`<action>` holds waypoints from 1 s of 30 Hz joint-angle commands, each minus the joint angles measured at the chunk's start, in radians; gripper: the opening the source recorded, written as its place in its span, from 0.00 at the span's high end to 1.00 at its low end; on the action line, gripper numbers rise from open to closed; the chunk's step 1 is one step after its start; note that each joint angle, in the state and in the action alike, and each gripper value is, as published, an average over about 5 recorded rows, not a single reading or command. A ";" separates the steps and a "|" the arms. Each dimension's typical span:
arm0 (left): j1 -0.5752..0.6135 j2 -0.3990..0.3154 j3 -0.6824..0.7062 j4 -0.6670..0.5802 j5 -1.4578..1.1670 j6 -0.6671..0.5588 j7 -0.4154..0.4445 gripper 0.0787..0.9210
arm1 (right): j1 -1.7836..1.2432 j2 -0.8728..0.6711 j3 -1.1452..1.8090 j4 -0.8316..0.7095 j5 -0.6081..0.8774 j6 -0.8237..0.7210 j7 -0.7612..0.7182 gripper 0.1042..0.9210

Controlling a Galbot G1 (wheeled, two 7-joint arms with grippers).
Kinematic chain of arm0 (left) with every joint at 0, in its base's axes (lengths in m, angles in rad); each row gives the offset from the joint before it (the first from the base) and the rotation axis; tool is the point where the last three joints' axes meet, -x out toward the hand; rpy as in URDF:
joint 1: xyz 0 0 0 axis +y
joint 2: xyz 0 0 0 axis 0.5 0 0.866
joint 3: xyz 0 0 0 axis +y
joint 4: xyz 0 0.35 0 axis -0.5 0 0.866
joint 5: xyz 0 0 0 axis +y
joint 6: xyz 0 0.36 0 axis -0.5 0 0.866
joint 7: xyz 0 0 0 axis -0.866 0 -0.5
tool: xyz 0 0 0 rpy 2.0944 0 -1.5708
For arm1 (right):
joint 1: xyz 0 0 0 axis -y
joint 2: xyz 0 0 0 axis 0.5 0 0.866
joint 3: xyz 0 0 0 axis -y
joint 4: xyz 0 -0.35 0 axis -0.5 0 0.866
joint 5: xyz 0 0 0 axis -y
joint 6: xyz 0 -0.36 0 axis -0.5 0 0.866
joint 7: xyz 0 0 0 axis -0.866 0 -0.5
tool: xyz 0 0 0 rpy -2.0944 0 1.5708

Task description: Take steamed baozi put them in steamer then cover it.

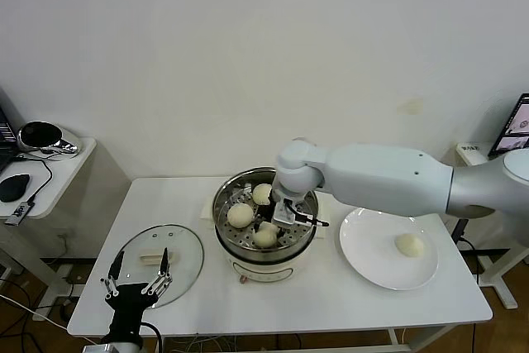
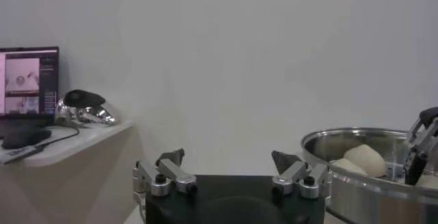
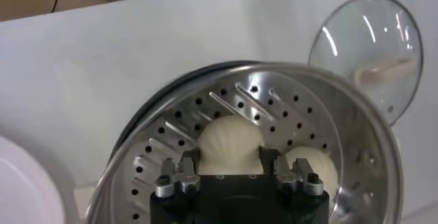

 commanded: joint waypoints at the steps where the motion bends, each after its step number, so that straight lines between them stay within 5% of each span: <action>1: 0.001 0.001 0.000 0.002 -0.002 -0.001 0.000 0.12 | 0.009 -0.005 -0.003 0.009 -0.017 0.028 0.004 0.36; 10: -0.009 0.009 0.006 0.000 -0.002 0.003 0.001 0.12 | 0.138 -0.157 0.068 0.079 0.082 -0.110 -0.017 0.13; 19: -0.009 0.025 0.011 0.006 -0.006 0.000 0.002 0.12 | 0.233 -0.454 0.035 0.163 0.241 -0.529 -0.077 0.12; 30: -0.016 0.037 0.029 0.023 -0.005 -0.005 0.003 0.12 | -0.049 -0.748 0.210 0.140 0.150 -0.603 -0.078 0.12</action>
